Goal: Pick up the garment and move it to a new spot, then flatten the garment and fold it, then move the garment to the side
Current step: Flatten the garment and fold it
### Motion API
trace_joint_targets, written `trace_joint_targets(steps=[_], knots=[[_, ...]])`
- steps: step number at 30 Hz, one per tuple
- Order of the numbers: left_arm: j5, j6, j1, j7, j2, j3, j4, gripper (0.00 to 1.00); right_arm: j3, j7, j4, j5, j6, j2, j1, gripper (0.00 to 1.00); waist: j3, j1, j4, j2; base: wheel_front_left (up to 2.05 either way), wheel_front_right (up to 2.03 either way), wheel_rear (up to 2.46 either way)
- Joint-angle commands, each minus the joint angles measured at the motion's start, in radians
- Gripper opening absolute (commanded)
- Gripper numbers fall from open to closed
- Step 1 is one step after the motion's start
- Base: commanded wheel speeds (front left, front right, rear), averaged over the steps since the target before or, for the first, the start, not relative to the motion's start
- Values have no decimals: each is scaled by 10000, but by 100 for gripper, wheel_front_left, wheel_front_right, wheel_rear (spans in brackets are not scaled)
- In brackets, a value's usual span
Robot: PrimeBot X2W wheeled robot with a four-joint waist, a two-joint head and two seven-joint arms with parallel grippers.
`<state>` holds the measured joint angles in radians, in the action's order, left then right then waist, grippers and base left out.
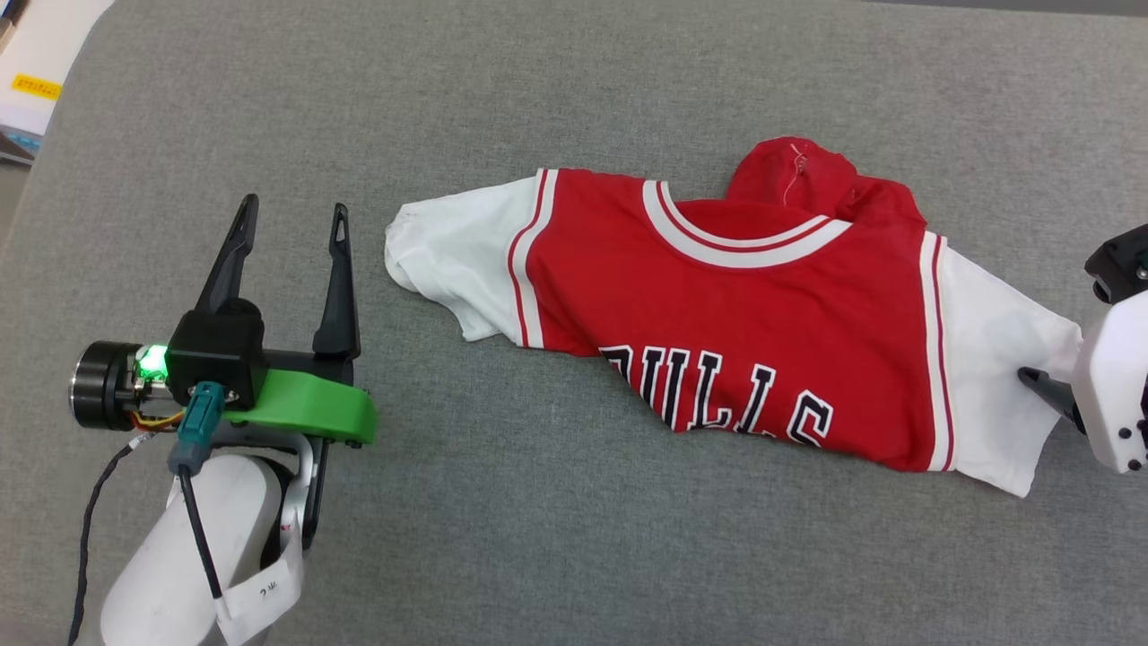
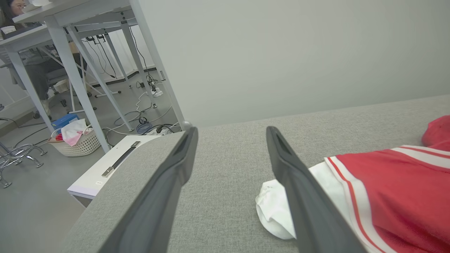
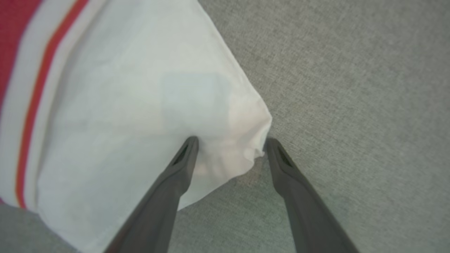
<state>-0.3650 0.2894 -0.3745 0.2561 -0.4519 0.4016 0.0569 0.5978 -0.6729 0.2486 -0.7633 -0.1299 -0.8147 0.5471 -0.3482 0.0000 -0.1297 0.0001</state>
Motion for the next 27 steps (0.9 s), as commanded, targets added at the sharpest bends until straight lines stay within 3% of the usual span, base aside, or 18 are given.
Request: trace_joint_targets(steps=[1, 4, 5, 6, 14, 22, 27], knots=[[188, -119, 183, 56, 143, -143, 27, 100, 354, 9, 179, -76, -8, 143, 25, 100, -218, 0, -199, -1, 0, 0, 0], [408, -308, 259, 56, 331, -417, 106, 100, 736, 294, 473, -247, -8, 287, 11, 100, -208, 0, -152, -1, 0, 0, 0], [486, -383, 270, 56, 373, -546, 119, 100, 855, 473, 574, -299, -8, 298, 42, 47, -181, 0, -109, -1, 0, 0, 0], [556, -436, 273, 56, 400, -664, 105, 100, 940, 645, 645, -313, -8, 302, 84, 0, -153, 0, -59, -1, 0, 0, 0], [972, -1204, 60, 56, 337, -1415, 346, 100, 910, 2648, 935, -233, -8, 248, 765, 0, 245, 0, 516, -1, 0, 0, 0], [686, -2651, -1343, -56, -18, -1546, 976, 100, 235, 4103, 1084, 97, -8, 185, 988, 0, 516, 0, 956, -1, 0, 0, 0], [268, -3652, -2779, -1443, -256, -1105, 1746, 100, 70, 4321, 884, 220, -8, 208, 904, 0, 427, 0, 1145, -1, 0, 0, 0]])
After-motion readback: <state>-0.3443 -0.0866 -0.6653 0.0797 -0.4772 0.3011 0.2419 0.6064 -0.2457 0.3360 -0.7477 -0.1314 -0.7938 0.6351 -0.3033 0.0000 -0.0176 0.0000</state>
